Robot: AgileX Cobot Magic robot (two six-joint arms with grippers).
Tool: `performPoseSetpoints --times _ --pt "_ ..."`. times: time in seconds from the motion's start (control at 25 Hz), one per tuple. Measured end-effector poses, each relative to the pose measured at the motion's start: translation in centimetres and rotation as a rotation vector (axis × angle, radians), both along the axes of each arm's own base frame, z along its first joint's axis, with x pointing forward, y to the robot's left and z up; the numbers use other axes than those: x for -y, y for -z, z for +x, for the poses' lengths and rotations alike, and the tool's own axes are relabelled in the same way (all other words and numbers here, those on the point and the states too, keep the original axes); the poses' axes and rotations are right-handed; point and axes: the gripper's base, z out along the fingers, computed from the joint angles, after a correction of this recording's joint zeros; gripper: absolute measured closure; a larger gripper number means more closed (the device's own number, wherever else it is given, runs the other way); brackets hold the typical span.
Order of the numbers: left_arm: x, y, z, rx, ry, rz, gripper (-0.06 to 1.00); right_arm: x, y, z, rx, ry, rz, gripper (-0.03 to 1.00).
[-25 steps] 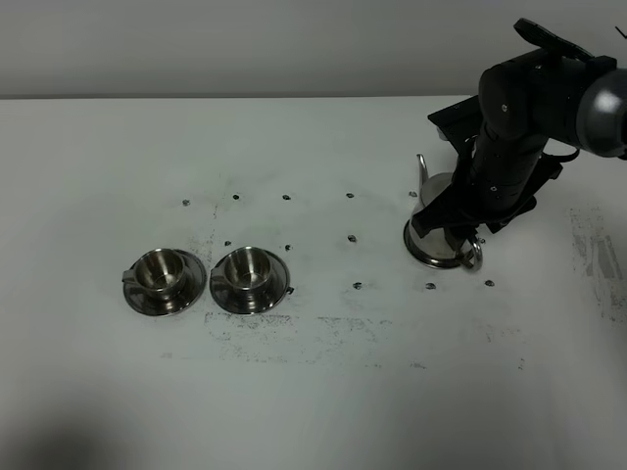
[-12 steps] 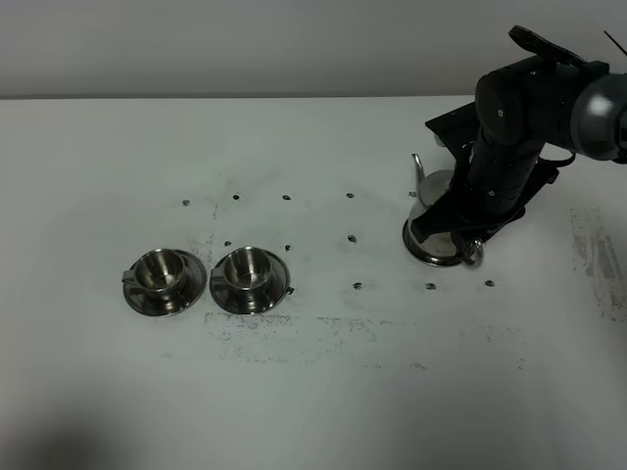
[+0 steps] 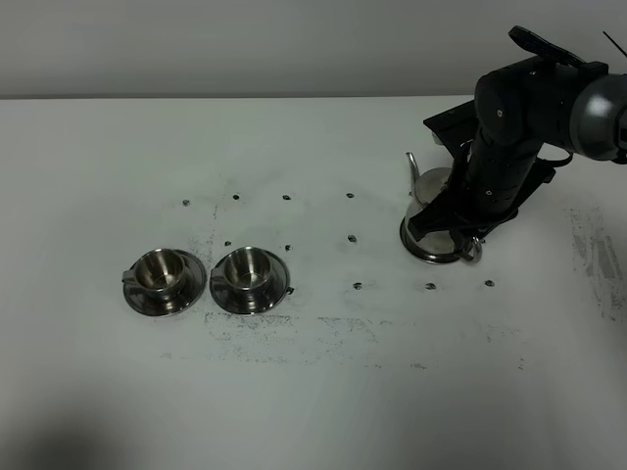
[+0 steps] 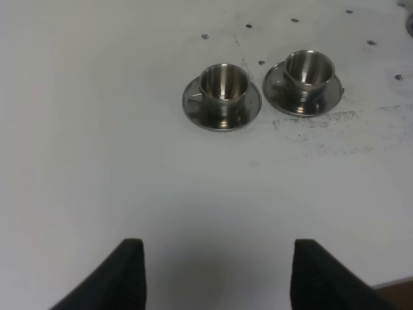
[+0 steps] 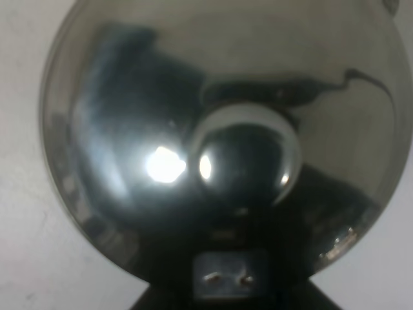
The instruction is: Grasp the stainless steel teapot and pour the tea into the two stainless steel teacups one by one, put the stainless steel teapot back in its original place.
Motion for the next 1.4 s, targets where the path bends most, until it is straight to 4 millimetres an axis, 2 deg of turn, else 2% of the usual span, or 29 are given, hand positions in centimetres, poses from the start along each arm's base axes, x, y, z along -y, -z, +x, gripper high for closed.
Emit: performPoseSetpoints --times 0.2,0.4,0.56,0.64,0.84,1.08,1.4 --pt "0.0 0.0 0.0 0.0 0.0 0.0 0.47 0.0 -0.8 -0.1 0.014 -0.005 0.003 0.79" --pt "0.0 0.0 0.0 0.0 0.0 0.0 0.47 0.2 -4.3 -1.0 0.076 -0.055 0.014 0.79" --pt "0.0 0.0 0.0 0.0 0.0 0.0 0.47 -0.7 -6.4 -1.8 0.125 -0.135 0.018 0.79" --pt "0.0 0.0 0.0 0.0 0.0 0.0 0.47 -1.6 -6.7 -2.1 0.134 -0.233 0.01 0.79" --pt "0.0 0.0 0.0 0.0 0.0 0.0 0.47 -5.1 -7.7 -2.3 0.195 -0.624 -0.03 0.79" --pt "0.0 0.0 0.0 0.0 0.0 0.0 0.47 -8.4 -8.5 -1.4 0.234 -0.883 -0.077 0.79" --pt "0.0 0.0 0.0 0.0 0.0 0.0 0.47 -13.0 -8.2 -0.1 0.295 -1.247 -0.163 0.79"
